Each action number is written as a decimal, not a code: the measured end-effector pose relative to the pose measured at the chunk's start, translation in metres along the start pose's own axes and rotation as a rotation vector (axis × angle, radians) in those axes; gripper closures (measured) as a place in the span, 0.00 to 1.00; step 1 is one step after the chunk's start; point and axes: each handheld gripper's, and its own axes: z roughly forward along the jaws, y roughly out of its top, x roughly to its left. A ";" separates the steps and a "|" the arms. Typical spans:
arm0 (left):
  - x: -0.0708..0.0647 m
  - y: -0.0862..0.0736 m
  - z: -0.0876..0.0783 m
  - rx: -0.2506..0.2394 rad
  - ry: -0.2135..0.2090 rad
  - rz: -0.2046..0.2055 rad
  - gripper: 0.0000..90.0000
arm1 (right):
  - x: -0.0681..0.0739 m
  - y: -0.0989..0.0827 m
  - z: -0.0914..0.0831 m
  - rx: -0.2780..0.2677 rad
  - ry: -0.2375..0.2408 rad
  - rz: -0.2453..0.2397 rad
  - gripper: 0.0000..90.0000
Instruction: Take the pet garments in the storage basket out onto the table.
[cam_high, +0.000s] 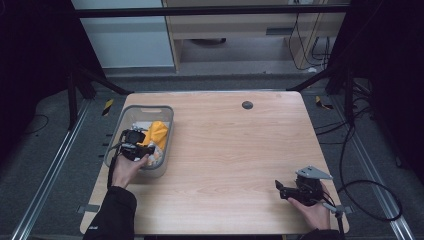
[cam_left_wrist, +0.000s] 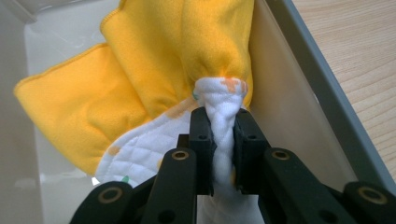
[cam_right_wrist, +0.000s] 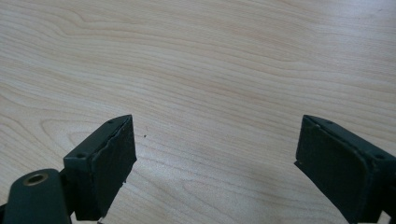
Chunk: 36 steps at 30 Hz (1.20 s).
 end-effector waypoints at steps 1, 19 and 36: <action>0.000 0.000 -0.001 -0.001 0.000 0.000 0.89 | 0.000 0.000 0.000 0.000 0.000 0.000 0.13; 0.009 0.005 -0.031 -0.042 0.018 0.012 0.90 | 0.000 0.000 0.000 -0.002 -0.003 -0.001 0.13; 0.009 0.011 -0.067 -0.098 0.022 0.059 0.90 | -0.001 0.000 -0.001 -0.007 -0.006 0.001 0.13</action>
